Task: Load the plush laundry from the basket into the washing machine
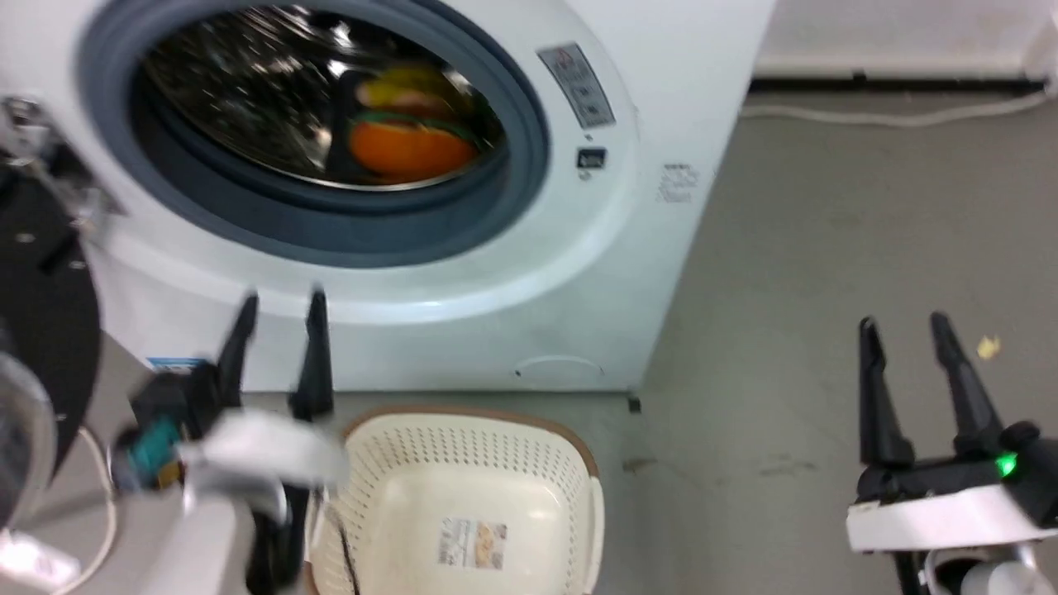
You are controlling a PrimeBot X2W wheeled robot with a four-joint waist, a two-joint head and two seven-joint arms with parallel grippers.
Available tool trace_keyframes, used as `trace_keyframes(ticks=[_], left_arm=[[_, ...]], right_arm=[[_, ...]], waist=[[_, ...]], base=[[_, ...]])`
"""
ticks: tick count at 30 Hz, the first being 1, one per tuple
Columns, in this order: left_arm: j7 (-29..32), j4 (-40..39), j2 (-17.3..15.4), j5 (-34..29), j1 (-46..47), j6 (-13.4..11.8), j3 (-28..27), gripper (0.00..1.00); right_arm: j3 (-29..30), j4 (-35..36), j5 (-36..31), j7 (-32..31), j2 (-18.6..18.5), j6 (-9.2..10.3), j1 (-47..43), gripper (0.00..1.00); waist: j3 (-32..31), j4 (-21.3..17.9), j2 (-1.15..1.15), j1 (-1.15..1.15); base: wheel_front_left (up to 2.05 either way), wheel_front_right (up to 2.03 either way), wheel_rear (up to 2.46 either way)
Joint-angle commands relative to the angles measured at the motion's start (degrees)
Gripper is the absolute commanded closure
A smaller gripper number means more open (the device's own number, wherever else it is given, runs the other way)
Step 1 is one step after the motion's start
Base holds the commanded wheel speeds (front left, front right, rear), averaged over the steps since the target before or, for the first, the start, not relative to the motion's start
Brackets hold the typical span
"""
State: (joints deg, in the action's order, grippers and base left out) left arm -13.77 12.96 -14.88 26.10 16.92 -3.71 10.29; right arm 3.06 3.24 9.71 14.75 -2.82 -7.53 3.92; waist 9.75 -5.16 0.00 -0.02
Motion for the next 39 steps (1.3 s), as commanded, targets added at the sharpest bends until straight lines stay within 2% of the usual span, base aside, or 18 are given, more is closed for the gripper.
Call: trace_keyframes(ticks=[1, 6, 12, 28, 29, 39], left_arm=[[-0.58, -1.43, 0.44, -0.72, -3.04, -0.8, 0.06, 0.0], [-1.12, -3.96, 1.55, -3.78, -10.81, -2.52, 0.78, 0.0], [-1.2, -5.88, 2.86, -7.3, -15.61, -2.86, 0.83, 0.0], [-1.22, -11.79, 8.25, -13.34, -20.1, -0.28, -5.11, 0.0], [-0.85, -11.76, 8.6, -13.46, -19.29, -0.15, -5.41, 1.0], [0.01, -11.76, 8.78, -14.13, -19.16, 0.07, -5.67, 1.0]], right_arm=[[-0.75, -0.2, -0.69, 0.25, -0.06, 0.04, -1.2, 0.0], [-1.8, -0.46, -0.73, 0.25, -0.06, 0.04, -3.5, 0.0], [-3.07, -1.2, -0.2, 0.25, -0.06, 0.04, -5.98, 0.0], [-4.19, -2.67, 0.41, 0.25, -0.06, 0.04, -7.37, 0.0], [-4.15, -2.6, 0.0, -0.04, 0.0, 0.0, -6.34, 1.0], [-4.09, -2.64, -0.56, -0.89, 0.0, 0.0, -6.18, 1.0]], waist=[[-2.12, 1.5, 0.0, 0.02], [-3.89, 1.49, 0.0, 0.02], [-5.28, 1.63, 0.0, 0.02], [-6.39, 2.71, 0.0, 0.02], [-6.33, 2.8, 0.0, 0.02], [-6.54, 2.95, 0.0, 0.02]], base=[[0.0, 0.0, 0.0], [0.0, 0.0, 0.0], [0.0, 0.0, 0.0], [0.0, 0.0, 0.0], [0.0, 0.0, 0.0], [0.0, 0.0, 0.0]])
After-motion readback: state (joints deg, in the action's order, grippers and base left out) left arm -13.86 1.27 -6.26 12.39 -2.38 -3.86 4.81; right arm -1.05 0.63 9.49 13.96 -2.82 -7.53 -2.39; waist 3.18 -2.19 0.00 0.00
